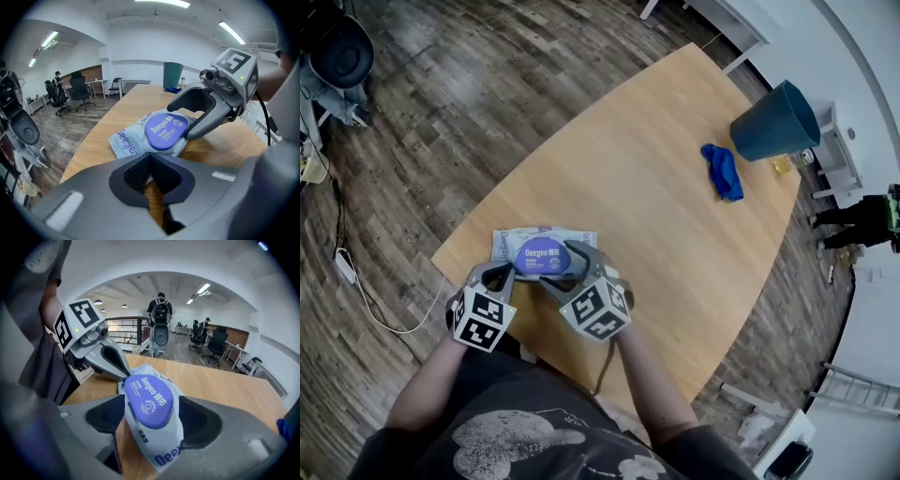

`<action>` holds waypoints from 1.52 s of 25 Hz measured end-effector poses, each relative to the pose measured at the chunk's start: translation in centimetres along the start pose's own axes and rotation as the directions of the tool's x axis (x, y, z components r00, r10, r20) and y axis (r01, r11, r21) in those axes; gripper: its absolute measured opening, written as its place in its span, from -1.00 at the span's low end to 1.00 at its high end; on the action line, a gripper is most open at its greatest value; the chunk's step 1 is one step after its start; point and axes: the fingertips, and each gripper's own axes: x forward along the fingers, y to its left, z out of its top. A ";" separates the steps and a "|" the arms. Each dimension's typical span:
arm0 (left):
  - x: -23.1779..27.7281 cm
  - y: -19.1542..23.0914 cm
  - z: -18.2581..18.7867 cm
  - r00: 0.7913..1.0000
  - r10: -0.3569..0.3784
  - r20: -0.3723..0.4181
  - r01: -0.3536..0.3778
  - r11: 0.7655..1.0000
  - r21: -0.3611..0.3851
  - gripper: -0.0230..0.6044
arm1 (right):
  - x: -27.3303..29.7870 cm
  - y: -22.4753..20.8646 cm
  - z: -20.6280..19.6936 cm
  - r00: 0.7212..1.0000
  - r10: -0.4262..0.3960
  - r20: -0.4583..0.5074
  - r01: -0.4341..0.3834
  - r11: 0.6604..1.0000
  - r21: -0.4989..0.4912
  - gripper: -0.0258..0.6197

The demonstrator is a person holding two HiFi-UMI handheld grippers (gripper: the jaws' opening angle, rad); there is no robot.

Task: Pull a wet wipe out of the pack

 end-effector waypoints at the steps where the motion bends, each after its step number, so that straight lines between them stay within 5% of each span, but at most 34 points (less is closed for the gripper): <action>1: 0.0 0.0 0.0 1.000 -0.006 0.000 0.006 1.000 -0.004 -0.87 | 0.5 0.1 -0.2 1.000 0.016 -0.016 -0.016 1.000 -0.022 0.14; 8: 0.1 -0.1 -0.2 0.999 -0.051 0.002 0.051 0.999 -0.019 -0.87 | 2.1 0.6 0.0 0.994 0.102 -0.030 -0.105 0.989 -0.106 0.13; 17: -0.5 -0.1 -0.1 0.998 -0.067 -0.008 0.067 0.997 -0.040 -0.87 | 1.1 1.6 -0.4 0.986 0.140 -0.088 -0.131 0.986 0.105 0.08; 24: -0.4 -0.4 -0.5 0.998 -0.063 -0.009 0.062 0.997 -0.034 -0.87 | 1.0 1.9 -0.5 0.980 0.181 -0.079 -0.169 0.977 0.133 0.06; 33: -0.4 -0.3 -0.4 0.997 -0.070 -0.015 0.069 0.997 -0.038 -0.87 | 0.1 0.8 0.3 0.922 0.386 0.012 -0.365 0.861 0.354 0.07; 38: -0.6 -0.3 -0.3 0.996 -0.087 -0.020 0.086 0.996 -0.031 -0.87 | -0.9 -0.2 2.2 0.954 0.296 0.040 -0.293 0.899 0.327 0.06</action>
